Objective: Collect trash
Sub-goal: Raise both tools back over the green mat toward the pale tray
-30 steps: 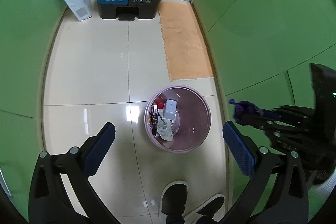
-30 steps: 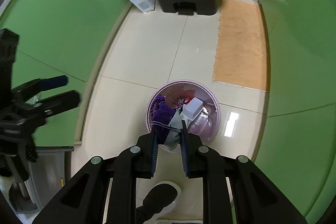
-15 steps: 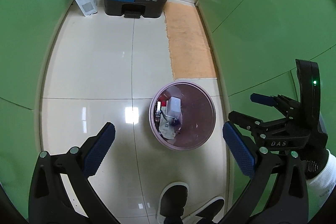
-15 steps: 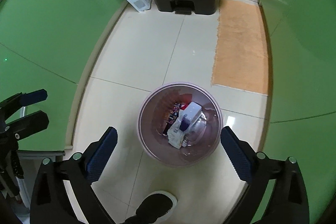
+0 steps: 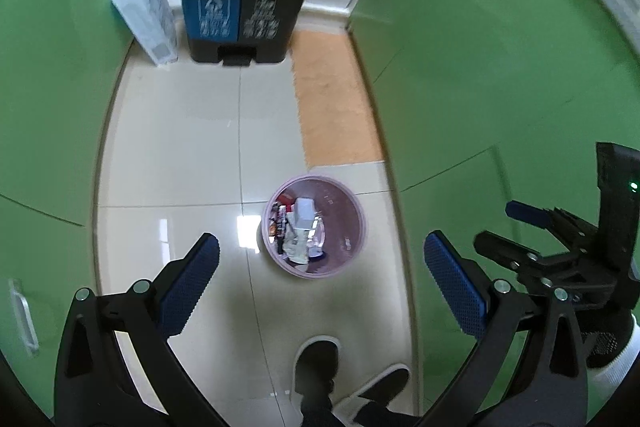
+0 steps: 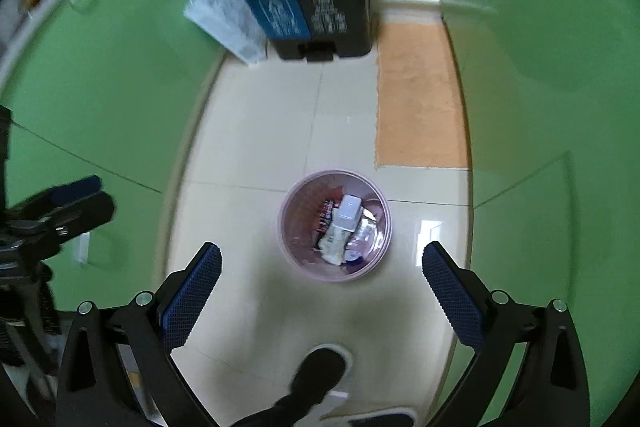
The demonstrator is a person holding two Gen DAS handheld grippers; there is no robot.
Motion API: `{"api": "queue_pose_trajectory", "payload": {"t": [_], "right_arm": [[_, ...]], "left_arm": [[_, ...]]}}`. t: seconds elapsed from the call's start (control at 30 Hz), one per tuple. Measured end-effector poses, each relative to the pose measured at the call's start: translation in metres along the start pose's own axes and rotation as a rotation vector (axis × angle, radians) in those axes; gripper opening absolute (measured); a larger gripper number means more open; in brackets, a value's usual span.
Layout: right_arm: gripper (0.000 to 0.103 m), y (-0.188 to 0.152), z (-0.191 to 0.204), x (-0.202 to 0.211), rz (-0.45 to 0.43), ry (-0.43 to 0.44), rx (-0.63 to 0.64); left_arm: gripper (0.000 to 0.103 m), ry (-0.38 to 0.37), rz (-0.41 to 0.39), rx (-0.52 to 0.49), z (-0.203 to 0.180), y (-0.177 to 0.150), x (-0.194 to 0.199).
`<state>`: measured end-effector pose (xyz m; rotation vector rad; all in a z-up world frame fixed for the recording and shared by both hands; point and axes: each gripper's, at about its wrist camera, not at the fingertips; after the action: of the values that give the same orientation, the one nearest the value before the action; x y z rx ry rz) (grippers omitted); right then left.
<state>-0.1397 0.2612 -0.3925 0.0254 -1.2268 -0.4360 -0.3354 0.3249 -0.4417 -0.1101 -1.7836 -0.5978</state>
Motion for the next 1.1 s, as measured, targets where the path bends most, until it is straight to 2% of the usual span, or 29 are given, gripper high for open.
{"api": "queue_pose_trajectory", "payload": {"t": [0.27, 0.4, 0.57, 0.8, 0.97, 1.1], "right_arm": [[0.097, 0.004, 0.038, 0.205, -0.172, 0.058, -0.075], [0.097, -0.001, 0.035, 0.294, -0.254, 0.033, -0.133], [0.097, -0.029, 0.007, 0.387, -0.361, -0.058, -0.21], [0.097, -0.092, -0.049, 0.484, -0.461, -0.213, -0.326], [0.097, -0.137, -0.097, 0.525, -0.46, -0.306, -0.391], [0.097, -0.165, -0.142, 0.542, -0.432, -0.315, -0.414]], "left_arm": [[0.1, -0.06, -0.043, -0.153, -0.079, 0.037, 0.145], [0.1, -0.104, -0.055, -0.264, -0.141, 0.057, 0.202], [0.1, -0.184, -0.09, -0.429, -0.227, 0.07, 0.255], [0.1, -0.329, -0.093, -0.732, -0.363, 0.068, 0.291], [0.1, -0.374, -0.06, -0.947, -0.445, 0.044, 0.293], [0.1, -0.387, -0.038, -1.075, -0.507, 0.023, 0.282]]}}
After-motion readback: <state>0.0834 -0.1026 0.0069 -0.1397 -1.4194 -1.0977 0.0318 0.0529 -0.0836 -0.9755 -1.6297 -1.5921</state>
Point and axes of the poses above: each gripper's, at about its wrist camera, not at the fingertips, and x roughly against the way its jaws point, z to its left, y to its top, and after that the axes turned 7 degrees about y, right-handed
